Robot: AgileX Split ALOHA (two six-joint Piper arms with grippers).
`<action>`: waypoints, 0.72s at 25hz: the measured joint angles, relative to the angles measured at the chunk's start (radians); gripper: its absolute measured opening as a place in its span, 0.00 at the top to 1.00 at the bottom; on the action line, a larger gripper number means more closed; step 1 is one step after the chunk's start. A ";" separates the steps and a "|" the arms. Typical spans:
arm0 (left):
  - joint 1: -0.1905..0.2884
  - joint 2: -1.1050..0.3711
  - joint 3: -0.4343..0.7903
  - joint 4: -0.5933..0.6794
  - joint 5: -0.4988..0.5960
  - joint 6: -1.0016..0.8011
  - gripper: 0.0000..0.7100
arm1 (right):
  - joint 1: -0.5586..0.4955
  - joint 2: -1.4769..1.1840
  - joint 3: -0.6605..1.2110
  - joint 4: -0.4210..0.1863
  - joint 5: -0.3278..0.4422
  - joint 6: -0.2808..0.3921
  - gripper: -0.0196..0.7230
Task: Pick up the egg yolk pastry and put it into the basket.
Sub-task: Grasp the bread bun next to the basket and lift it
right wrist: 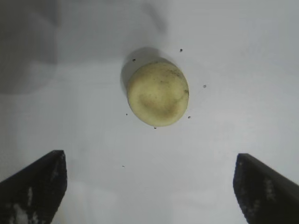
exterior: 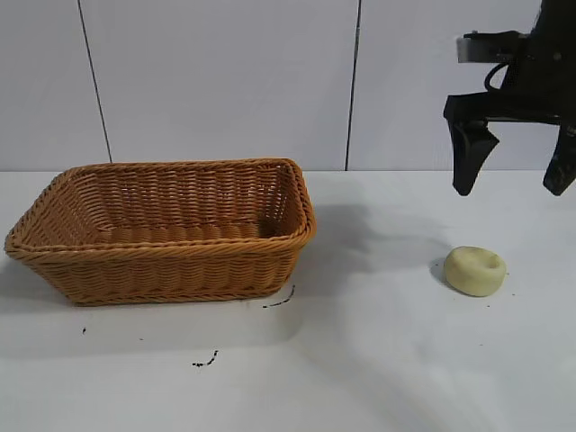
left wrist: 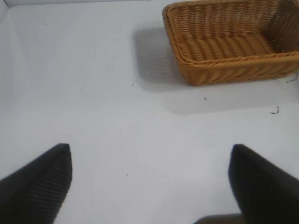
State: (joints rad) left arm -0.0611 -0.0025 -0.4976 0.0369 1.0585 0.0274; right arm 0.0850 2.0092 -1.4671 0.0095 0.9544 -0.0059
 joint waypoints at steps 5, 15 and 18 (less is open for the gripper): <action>0.000 0.000 0.000 0.000 0.000 0.000 0.02 | 0.000 0.090 0.000 0.010 -0.030 -0.012 0.04; 0.000 0.000 0.000 0.000 0.000 0.000 0.02 | 0.000 0.167 -0.001 0.012 -0.081 -0.016 0.04; 0.000 0.000 0.000 0.000 0.000 0.000 0.02 | 0.000 0.176 -0.001 0.017 -0.080 -0.018 0.05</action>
State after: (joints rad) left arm -0.0611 -0.0025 -0.4976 0.0369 1.0585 0.0274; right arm 0.0851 2.1848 -1.4679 0.0261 0.8746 -0.0240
